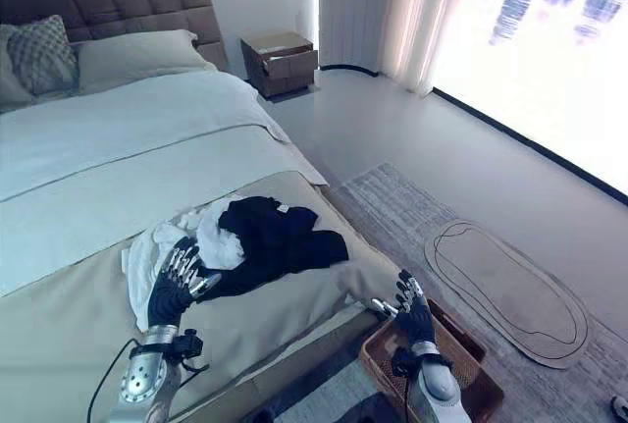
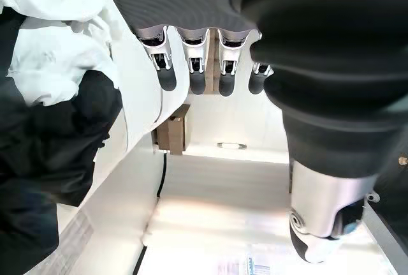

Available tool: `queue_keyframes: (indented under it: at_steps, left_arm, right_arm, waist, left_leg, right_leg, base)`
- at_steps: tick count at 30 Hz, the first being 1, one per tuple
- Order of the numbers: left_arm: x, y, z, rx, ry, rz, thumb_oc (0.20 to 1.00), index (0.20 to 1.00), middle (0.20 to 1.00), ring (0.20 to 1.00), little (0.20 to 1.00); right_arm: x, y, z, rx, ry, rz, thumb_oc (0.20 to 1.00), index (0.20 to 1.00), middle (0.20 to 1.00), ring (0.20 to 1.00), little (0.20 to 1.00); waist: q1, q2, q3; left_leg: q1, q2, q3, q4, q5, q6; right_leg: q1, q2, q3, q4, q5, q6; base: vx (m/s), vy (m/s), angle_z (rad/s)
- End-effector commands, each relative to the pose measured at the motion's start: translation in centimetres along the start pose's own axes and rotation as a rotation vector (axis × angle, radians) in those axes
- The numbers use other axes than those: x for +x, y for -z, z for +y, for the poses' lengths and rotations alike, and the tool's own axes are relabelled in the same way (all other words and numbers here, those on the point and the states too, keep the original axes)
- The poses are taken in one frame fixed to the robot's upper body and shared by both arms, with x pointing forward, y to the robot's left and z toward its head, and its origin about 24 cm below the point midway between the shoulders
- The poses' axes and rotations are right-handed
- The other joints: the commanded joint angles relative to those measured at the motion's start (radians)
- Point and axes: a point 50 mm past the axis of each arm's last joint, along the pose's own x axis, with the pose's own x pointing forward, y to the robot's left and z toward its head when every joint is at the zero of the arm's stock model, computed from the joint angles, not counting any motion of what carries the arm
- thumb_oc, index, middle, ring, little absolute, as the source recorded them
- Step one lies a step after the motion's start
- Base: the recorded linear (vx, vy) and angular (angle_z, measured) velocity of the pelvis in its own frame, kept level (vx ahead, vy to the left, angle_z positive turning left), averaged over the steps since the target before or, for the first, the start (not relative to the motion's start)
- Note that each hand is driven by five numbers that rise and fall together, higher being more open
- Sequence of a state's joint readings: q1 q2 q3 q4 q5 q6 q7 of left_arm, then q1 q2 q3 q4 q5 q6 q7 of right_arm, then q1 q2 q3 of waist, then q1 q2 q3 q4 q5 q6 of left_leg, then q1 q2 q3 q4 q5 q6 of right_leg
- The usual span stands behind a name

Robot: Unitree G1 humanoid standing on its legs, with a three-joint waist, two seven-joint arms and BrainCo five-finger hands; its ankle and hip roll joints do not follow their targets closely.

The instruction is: Pick up clothes into the bucket

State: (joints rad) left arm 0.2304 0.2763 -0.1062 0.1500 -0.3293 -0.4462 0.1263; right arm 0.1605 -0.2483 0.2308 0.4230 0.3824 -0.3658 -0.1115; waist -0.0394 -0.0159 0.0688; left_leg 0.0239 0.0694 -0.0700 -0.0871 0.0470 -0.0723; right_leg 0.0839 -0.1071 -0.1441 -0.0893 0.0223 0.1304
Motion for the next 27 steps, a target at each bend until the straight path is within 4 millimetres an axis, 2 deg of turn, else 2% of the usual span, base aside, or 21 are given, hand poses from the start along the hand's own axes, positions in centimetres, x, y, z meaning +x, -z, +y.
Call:
queue_keyframes:
  at_steps: [1,8,19,27]
  left_arm:
    - [1.5,-2.7,-0.1,0.032,0.052,-0.151,1.000,1.000,1.000,1.000,1.000]
    - [1.3,-2.7,-0.1,0.015,0.051,-0.149,1.000,1.000,1.000,1.000,1.000]
    - [0.5,-2.1,0.3,0.026,0.058,-0.112,1.000,1.000,1.000,1.000,1.000]
    - [0.1,-2.6,1.0,0.033,0.041,-0.133,1.000,1.000,1.000,1.000,1.000]
  right_arm:
    - [0.9,-2.9,1.5,0.014,-0.065,-0.155,1.000,1.000,1.000,1.000,1.000]
    - [0.8,-2.9,1.4,0.011,-0.066,-0.155,1.000,1.000,1.000,1.000,1.000]
    - [0.3,-2.7,1.0,-0.001,-0.064,-0.143,1.000,1.000,1.000,1.000,1.000]
    - [0.0,-2.3,0.7,-0.028,-0.070,-0.128,1.000,1.000,1.000,1.000,1.000]
  waist:
    - [0.002,-0.060,-0.013]
    - [0.001,-0.060,-0.011]
    - [0.005,-0.058,0.010]
    - [0.035,-0.061,0.026]
  left_leg:
    - [0.001,-0.029,0.028,0.025,-0.027,0.036]
    - [0.000,-0.030,0.028,0.028,-0.030,0.037]
    - [-0.023,-0.053,0.020,0.096,-0.066,0.053]
    - [-0.042,-0.076,0.003,0.113,-0.072,0.060]
  right_leg:
    - [-0.079,-0.009,0.034,0.043,0.053,0.000]
    - [-0.078,-0.010,0.038,0.042,0.053,0.001]
    - [-0.083,-0.033,0.042,0.096,0.027,0.004]
    - [-0.077,-0.060,0.017,0.102,0.024,0.018]
  base:
    - [0.01,0.225,1.06]
    - [0.00,0.000,0.00]
    - [0.00,0.003,0.00]
    - [0.02,0.047,0.08]
